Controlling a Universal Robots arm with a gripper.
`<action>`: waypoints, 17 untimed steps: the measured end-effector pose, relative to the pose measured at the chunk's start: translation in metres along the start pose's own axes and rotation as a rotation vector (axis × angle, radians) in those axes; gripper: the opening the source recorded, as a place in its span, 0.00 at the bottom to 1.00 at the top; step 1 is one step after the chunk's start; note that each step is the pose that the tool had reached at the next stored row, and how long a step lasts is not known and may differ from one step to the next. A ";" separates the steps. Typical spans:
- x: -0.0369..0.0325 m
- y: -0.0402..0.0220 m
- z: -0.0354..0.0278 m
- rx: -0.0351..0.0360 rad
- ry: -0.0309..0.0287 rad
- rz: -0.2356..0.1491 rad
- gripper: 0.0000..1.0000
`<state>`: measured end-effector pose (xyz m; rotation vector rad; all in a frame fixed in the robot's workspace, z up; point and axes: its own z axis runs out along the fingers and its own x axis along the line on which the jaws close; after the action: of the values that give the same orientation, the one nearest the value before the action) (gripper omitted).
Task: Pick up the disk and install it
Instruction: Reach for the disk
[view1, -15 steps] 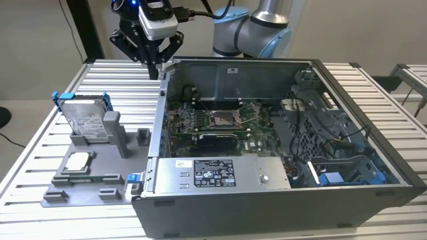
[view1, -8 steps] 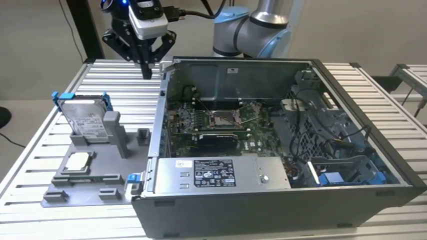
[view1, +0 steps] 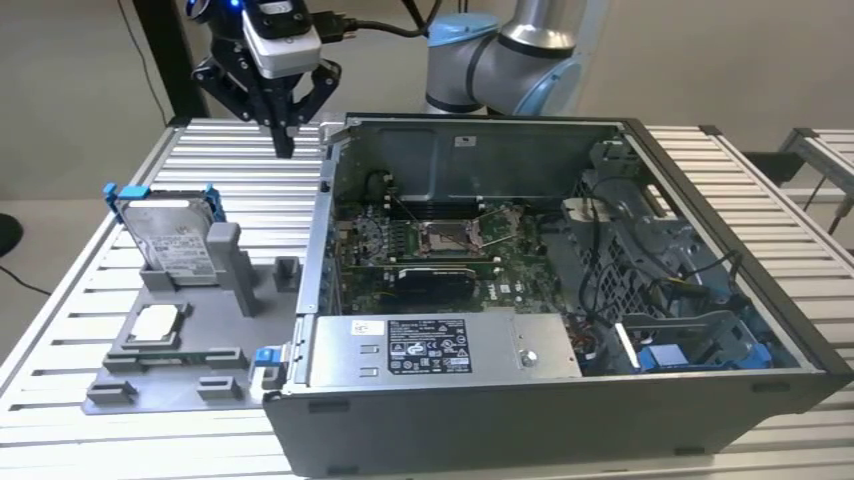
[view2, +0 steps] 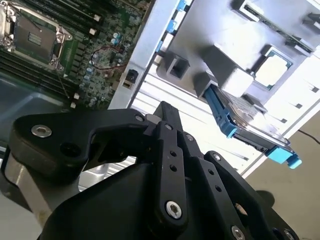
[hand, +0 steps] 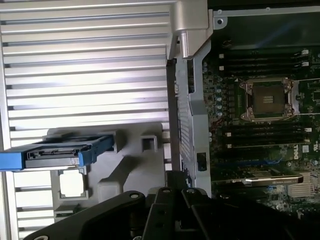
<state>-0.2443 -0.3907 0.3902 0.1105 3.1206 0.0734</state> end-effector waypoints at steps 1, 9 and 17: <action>0.0011 0.0000 0.0000 0.0000 -0.0001 0.000 0.00; 0.0118 0.0003 0.0000 -0.0001 -0.0001 0.000 0.00; 0.0220 -0.0001 -0.0002 0.0000 -0.0001 0.000 0.00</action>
<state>-0.2662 -0.3892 0.3900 0.1100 3.1205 0.0735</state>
